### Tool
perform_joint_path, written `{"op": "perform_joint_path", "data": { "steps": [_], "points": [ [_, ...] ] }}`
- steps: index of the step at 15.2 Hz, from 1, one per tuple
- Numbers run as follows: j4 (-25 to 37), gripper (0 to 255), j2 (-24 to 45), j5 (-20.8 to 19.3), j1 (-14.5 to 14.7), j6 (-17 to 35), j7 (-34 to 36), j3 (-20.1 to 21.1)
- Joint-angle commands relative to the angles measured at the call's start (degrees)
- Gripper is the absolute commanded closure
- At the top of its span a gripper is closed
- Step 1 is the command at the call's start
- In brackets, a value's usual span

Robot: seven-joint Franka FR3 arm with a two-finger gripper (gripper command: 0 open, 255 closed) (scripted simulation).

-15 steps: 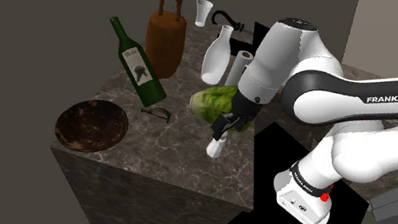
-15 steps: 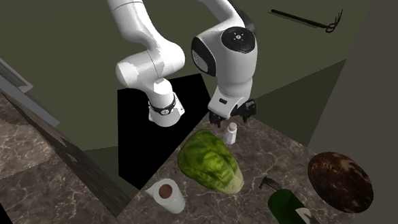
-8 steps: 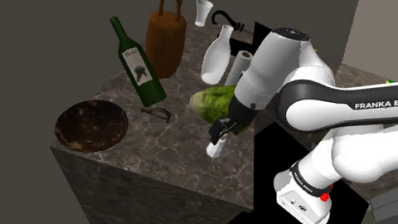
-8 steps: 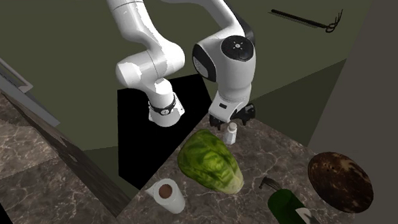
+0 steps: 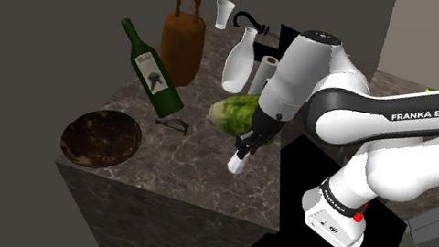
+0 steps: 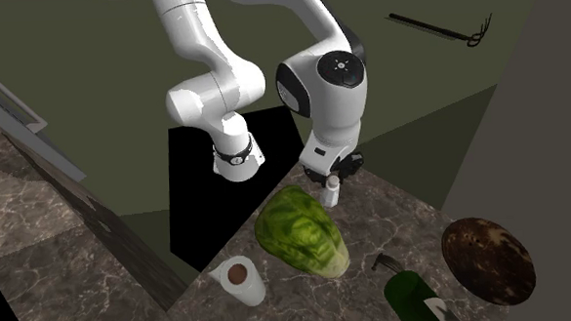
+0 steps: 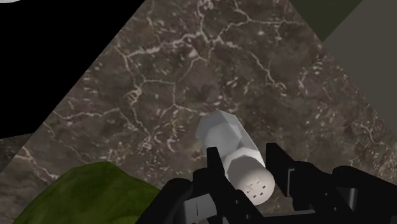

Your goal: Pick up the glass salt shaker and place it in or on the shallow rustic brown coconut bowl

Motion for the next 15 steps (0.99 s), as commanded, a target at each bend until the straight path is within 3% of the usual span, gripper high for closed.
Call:
{"op": "perform_joint_path", "data": {
  "steps": [1,5,15],
  "points": [
    [0.0,255,0.0,0.0,0.0,0.0,0.0,0.0],
    [0.0,255,0.0,0.0,0.0,0.0,0.0,0.0],
    [5.0,255,-4.8,-2.6,-0.6,-9.8,0.9,-2.7]
  ]
}}
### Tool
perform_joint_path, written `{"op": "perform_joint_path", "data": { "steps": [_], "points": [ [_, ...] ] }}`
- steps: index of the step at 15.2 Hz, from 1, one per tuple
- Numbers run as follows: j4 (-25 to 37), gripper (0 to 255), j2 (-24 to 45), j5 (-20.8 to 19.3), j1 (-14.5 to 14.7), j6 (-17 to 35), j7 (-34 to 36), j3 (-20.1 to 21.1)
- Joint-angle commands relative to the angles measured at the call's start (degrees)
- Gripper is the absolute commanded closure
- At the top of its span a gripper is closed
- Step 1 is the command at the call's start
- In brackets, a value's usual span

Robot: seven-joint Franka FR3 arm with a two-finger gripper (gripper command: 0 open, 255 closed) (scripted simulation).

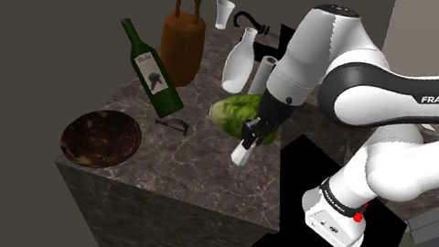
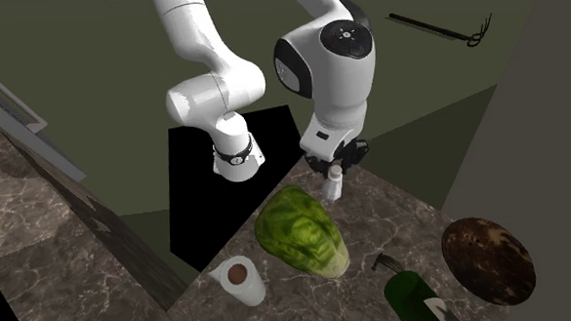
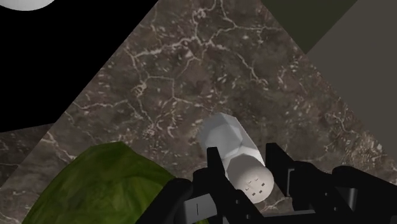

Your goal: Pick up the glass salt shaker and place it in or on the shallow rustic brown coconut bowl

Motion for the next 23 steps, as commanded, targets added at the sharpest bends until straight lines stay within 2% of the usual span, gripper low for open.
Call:
{"op": "perform_joint_path", "data": {
  "steps": [1,14,19,23],
  "points": [
    [1.2,255,-0.7,-0.5,-0.2,-2.0,0.2,-0.5],
    [9.0,255,-3.1,-3.3,-1.1,-12.1,1.2,-3.3],
    [18.7,255,9.3,-4.5,-3.9,-8.3,4.5,1.3],
    [27.2,255,19.1,-7.2,-6.3,-6.6,8.2,5.1]
  ]
}}
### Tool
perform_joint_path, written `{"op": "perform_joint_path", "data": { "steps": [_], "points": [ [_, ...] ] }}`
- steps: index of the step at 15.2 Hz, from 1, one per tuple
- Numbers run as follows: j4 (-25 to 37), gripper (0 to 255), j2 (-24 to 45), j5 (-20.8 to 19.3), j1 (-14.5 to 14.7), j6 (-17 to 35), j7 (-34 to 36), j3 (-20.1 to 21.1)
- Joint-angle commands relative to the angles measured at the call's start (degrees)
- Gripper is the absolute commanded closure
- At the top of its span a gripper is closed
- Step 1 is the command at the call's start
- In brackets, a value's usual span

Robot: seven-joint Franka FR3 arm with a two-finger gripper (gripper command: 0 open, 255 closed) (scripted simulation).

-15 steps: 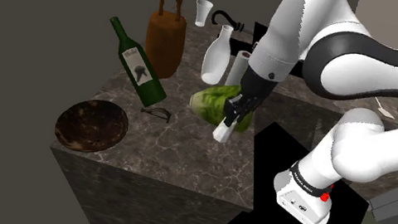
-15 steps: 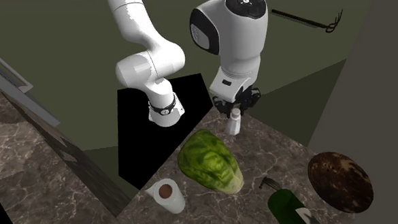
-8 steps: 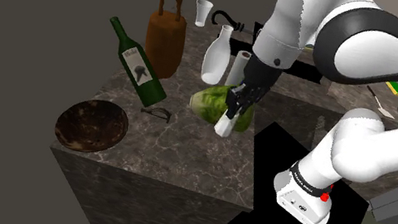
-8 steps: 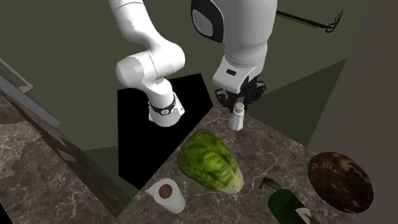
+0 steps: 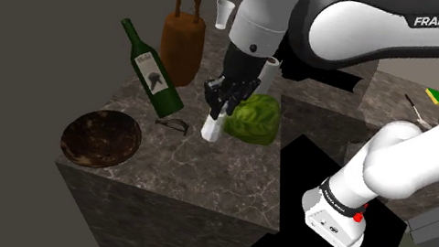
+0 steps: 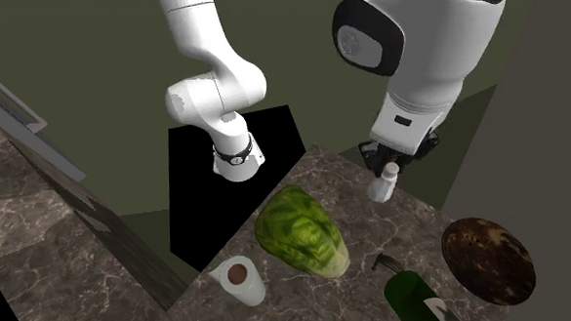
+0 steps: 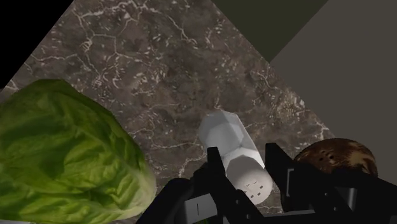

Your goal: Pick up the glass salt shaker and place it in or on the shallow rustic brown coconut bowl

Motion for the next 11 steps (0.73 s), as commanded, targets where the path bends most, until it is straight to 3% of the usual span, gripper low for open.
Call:
{"op": "perform_joint_path", "data": {
  "steps": [1,7,11],
  "points": [
    [4.7,255,5.0,-1.7,-1.2,0.5,2.2,2.0],
    [19.6,255,20.7,-10.3,-3.4,0.3,10.2,7.5],
    [31.4,255,32.3,-18.3,-2.0,-2.0,16.3,9.7]
  ]
}}
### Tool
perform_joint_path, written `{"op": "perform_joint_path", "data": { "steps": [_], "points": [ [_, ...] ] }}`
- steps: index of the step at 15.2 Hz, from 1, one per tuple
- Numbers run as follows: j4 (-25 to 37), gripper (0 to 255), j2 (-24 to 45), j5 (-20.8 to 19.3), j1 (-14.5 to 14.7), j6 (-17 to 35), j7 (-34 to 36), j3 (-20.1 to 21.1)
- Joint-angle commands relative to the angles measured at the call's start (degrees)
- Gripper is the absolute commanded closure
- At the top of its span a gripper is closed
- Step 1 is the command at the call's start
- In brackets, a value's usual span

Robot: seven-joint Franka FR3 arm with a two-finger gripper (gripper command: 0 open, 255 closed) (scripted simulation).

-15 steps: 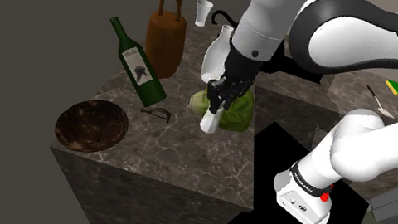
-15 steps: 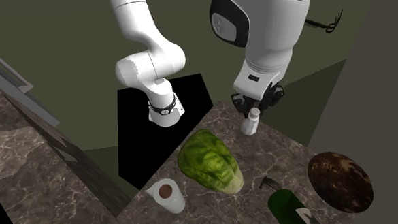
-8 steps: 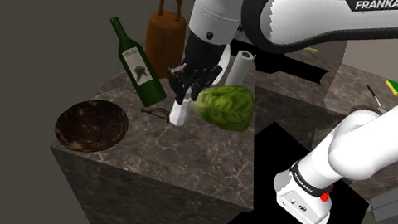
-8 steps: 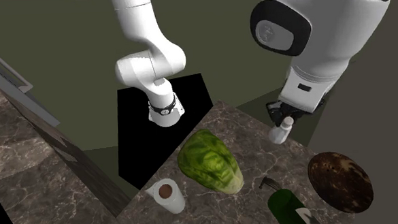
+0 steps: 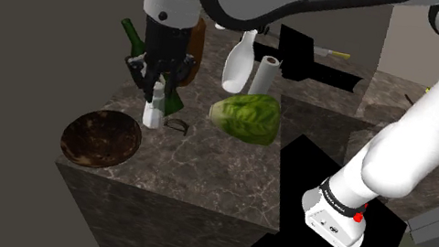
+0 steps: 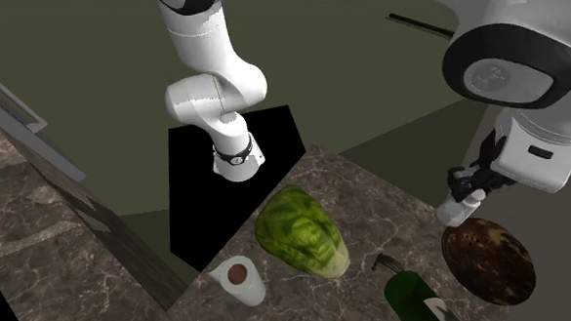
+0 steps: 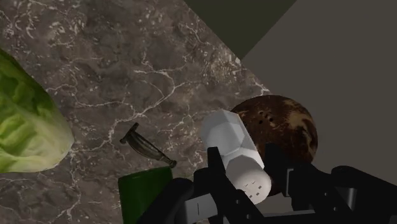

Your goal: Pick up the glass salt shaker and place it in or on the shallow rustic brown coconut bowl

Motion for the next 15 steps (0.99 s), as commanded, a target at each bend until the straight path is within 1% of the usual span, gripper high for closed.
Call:
{"op": "perform_joint_path", "data": {
  "steps": [1,3,5,7,9,15],
  "points": [
    [6.5,255,6.1,-4.3,1.4,-1.7,3.1,0.7],
    [13.6,255,12.1,-8.3,3.8,-4.0,5.6,0.6],
    [21.5,255,18.2,-12.0,6.9,-6.9,7.5,0.0],
    [30.5,255,24.4,-15.4,10.8,-10.4,8.8,-1.0],
    [41.7,255,31.3,-18.6,15.5,-15.0,9.3,-2.3],
    [35.6,255,30.6,-18.3,14.0,-9.8,9.6,-2.4]
  ]
}}
